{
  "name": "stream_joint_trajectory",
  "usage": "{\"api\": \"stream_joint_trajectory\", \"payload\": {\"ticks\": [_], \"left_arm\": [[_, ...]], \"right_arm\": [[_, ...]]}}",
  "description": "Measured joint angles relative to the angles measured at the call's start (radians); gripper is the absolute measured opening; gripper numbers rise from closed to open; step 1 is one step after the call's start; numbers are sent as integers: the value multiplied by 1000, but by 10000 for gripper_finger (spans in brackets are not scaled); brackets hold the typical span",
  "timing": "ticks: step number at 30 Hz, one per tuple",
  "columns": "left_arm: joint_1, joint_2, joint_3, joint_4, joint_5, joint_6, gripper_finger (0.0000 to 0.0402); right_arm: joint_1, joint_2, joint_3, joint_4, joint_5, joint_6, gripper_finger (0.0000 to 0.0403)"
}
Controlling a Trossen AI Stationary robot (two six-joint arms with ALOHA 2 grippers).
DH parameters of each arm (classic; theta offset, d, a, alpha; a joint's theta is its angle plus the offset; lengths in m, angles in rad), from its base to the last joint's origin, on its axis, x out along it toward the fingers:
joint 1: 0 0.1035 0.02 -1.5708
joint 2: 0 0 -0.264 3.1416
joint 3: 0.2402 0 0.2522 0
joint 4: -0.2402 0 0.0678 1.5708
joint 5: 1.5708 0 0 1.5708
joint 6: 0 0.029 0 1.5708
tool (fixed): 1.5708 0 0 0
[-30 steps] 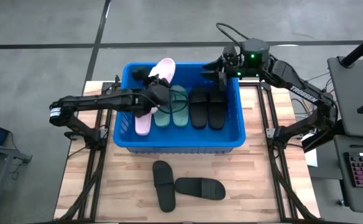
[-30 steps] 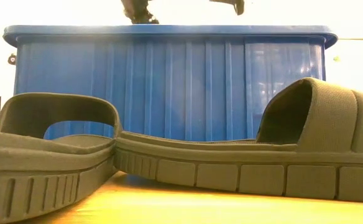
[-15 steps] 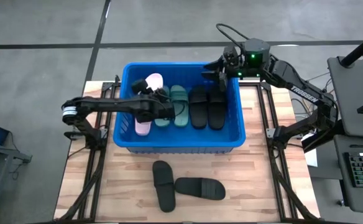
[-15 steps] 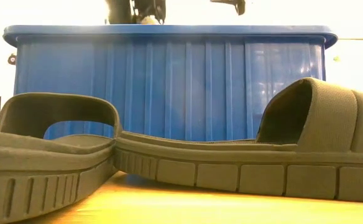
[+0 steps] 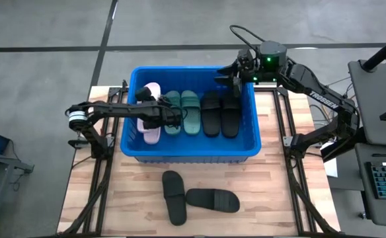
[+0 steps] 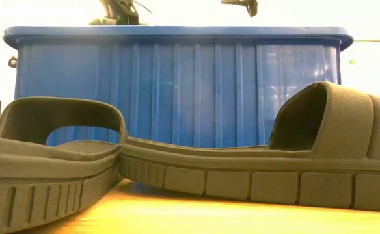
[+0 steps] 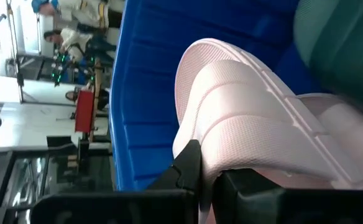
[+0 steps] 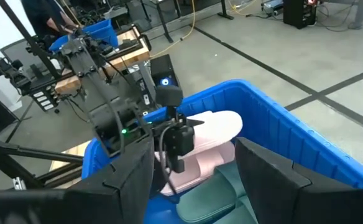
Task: Pick and place slides into bin
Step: Put the pink slide into the blue container
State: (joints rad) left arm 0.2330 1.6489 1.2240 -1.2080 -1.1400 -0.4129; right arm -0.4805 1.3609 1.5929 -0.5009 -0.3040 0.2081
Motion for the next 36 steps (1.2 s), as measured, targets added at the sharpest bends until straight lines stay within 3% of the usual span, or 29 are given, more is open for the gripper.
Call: {"api": "stream_joint_trajectory", "payload": {"ticks": [3,9,20,36], "left_arm": [[31,0,0,29,7,56,0],[90,3,-1,154,132,239,0],[176,29,-49,238,216,246,0],[187,79,-66,259,319,236,3]], "right_arm": [[0,0,0,0,2,0,215],[0,0,0,-1,1,19,215],[0,0,0,-4,1,27,215],[0,0,0,-21,-2,26,215]]}}
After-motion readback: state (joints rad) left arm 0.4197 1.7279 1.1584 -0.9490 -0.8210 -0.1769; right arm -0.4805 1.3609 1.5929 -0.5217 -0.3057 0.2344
